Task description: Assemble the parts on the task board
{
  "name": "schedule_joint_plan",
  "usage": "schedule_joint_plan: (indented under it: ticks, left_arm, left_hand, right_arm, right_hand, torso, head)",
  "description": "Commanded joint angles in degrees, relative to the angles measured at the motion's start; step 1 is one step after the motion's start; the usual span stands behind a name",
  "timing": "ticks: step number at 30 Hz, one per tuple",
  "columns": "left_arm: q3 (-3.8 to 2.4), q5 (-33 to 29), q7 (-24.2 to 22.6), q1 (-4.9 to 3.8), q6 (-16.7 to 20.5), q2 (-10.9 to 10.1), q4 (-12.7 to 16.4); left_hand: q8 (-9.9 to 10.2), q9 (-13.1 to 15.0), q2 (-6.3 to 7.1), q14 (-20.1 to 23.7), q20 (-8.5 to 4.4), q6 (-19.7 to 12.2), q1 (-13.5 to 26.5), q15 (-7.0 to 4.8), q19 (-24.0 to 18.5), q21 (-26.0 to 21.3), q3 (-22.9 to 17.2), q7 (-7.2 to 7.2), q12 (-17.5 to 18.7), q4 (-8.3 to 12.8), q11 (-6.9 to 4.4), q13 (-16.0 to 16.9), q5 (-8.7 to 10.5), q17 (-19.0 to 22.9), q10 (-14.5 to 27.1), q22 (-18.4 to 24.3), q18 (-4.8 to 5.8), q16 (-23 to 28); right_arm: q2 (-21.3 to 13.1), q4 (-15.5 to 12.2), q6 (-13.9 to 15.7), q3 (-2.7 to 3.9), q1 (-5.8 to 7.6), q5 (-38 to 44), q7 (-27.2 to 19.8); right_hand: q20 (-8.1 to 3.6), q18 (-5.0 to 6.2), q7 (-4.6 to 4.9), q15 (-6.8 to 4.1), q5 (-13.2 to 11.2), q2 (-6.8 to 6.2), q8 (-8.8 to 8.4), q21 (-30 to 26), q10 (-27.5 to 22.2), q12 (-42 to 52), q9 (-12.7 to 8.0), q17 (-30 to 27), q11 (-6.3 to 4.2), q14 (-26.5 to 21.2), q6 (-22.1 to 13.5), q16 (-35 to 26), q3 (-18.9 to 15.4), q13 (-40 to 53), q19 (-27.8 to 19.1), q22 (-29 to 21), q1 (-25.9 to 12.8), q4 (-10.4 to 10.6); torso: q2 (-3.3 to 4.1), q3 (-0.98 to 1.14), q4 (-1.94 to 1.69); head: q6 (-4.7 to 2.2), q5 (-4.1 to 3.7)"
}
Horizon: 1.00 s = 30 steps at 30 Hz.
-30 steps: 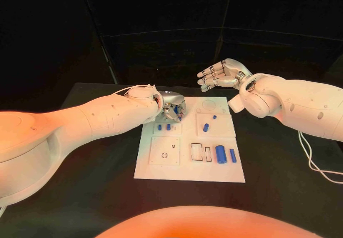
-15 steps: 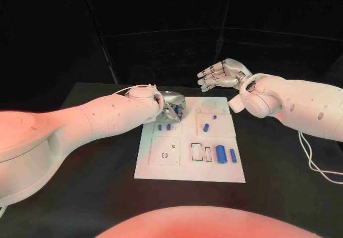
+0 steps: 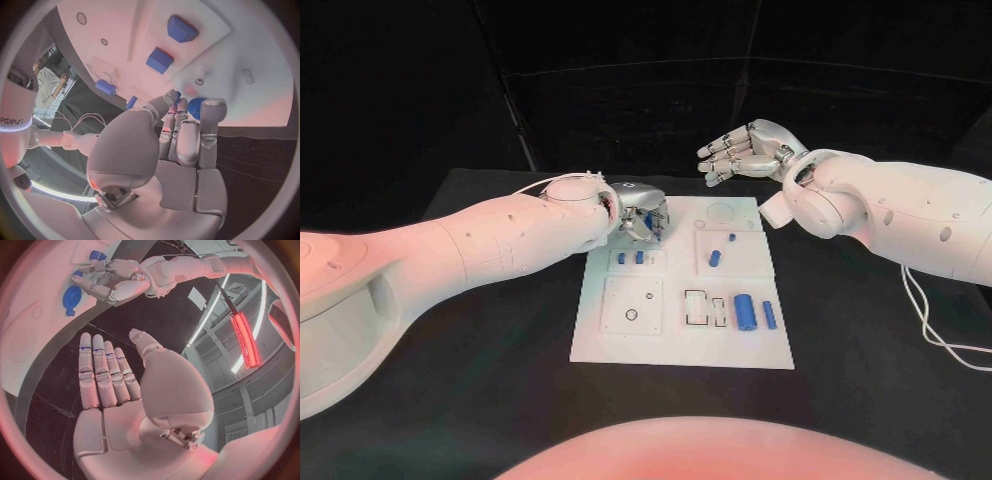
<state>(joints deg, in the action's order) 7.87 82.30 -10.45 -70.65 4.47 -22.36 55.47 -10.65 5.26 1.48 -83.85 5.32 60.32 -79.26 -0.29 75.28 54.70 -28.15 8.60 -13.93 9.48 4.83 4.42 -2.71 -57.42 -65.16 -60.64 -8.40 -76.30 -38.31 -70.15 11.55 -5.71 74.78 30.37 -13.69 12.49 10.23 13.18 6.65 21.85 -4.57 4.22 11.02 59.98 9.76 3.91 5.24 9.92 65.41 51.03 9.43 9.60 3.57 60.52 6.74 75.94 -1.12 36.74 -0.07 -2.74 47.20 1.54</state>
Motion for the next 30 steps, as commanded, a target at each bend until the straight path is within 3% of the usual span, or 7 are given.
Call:
schedule_joint_plan:
  ticks: [1,8,13,18,22,30]
  left_arm:
    - [-0.93,-0.6,0.5,-0.27,1.7,-0.6,1.3]
    - [-2.91,-1.1,1.0,-0.54,1.8,-2.5,3.8]
    - [-3.79,-1.4,1.5,-0.73,1.0,-4.8,5.1]
    - [-4.00,-1.6,1.8,-0.76,-0.1,-6.5,5.5]
    - [-4.03,-1.7,2.1,-0.70,-0.6,-7.5,5.8]
    - [-4.00,-1.8,2.5,-0.28,-1.6,-8.2,5.6]
  left_hand:
    - [0.1,0.0,0.15,-0.3,-0.03,0.5,0.6,-0.19,0.5,0.3,-0.4,0.07,-0.1,0.1,-0.41,0.1,-0.22,0.2,-1.0,-0.2,0.54,0.1]
    - [0.1,0.0,0.23,-0.3,-0.03,0.6,0.8,-0.20,0.6,0.4,-0.5,0.09,0.0,0.1,-0.41,0.1,-0.22,0.6,-1.1,-0.3,0.56,0.3]
    - [0.1,0.0,0.35,-0.3,-0.04,0.7,0.9,-0.20,0.6,0.5,-0.6,0.09,0.0,0.1,-0.42,0.1,-0.21,0.9,-1.3,-0.4,0.57,0.4]
    - [0.1,0.0,0.40,-0.3,-0.04,0.8,1.0,-0.21,0.6,0.5,-0.6,0.08,0.0,0.1,-0.43,0.1,-0.21,1.0,-1.3,-0.5,0.59,0.4]
    - [0.1,0.0,0.50,-0.3,-0.04,0.8,1.2,-0.21,0.6,0.6,-0.6,0.06,0.1,0.0,-0.44,0.1,-0.21,1.1,-1.4,-0.5,0.59,0.4]
    - [0.2,-0.1,0.68,-0.3,-0.04,0.9,1.5,-0.21,0.6,0.6,-0.6,0.06,0.2,0.0,-0.44,0.1,-0.21,1.2,-1.4,-0.5,0.59,0.5]
  right_arm:
    - [0.0,-0.1,-0.2,0.04,0.11,0.0,-0.5]
    - [-0.1,0.0,-0.2,0.04,0.11,0.0,-0.5]
    - [-0.2,-0.1,-0.2,0.04,0.10,0.0,-0.6]
    - [-0.3,-0.1,-0.2,0.04,0.10,0.0,-0.6]
    - [-0.3,-0.1,-0.2,0.04,0.10,0.0,-0.6]
    - [-0.3,0.0,-0.2,0.03,0.09,0.0,-0.7]
  right_hand:
    - [-0.13,0.18,0.57,-0.07,0.2,0.66,0.27,-0.2,-0.5,0.4,0.1,-0.1,-0.12,-0.3,-0.3,0.2,-0.2,0.1,0.5,0.0,-0.1,0.0]
    - [-0.13,0.18,0.57,-0.07,0.2,0.66,0.27,-0.2,-0.5,0.4,0.1,-0.1,-0.12,-0.3,-0.3,0.2,-0.2,0.1,0.5,0.0,-0.1,0.0]
    - [-0.13,0.18,0.57,-0.07,0.2,0.66,0.27,-0.2,-0.5,0.4,0.1,-0.1,-0.12,-0.3,-0.3,0.2,-0.2,0.1,0.5,0.0,-0.1,0.0]
    - [-0.13,0.18,0.57,-0.07,0.2,0.66,0.27,-0.2,-0.5,0.4,0.1,-0.1,-0.12,-0.3,-0.3,0.2,-0.2,0.1,0.5,0.0,-0.1,0.0]
    - [-0.13,0.18,0.57,-0.07,0.2,0.66,0.27,-0.2,-0.5,0.4,0.1,-0.1,-0.12,-0.3,-0.3,0.2,-0.2,0.1,0.5,0.0,-0.1,0.0]
    - [-0.13,0.18,0.57,-0.07,0.2,0.74,0.28,-0.3,-0.5,0.4,0.1,-0.1,-0.12,-0.4,-0.3,0.2,-0.3,0.1,0.5,-0.1,0.0,0.0]
  torso:
    - [0.02,-0.06,-0.04]
    - [-0.04,-0.03,-0.04]
    - [0.01,-0.04,-0.01]
    - [0.01,0.03,-0.06]
    - [0.02,-0.05,0.01]
    - [0.04,-0.02,0.08]
  head:
    - [-0.02,0.05]
    - [-0.07,0.25]
    - [-0.15,0.29]
    - [-0.24,0.32]
    - [-0.28,0.35]
    - [-0.26,0.50]
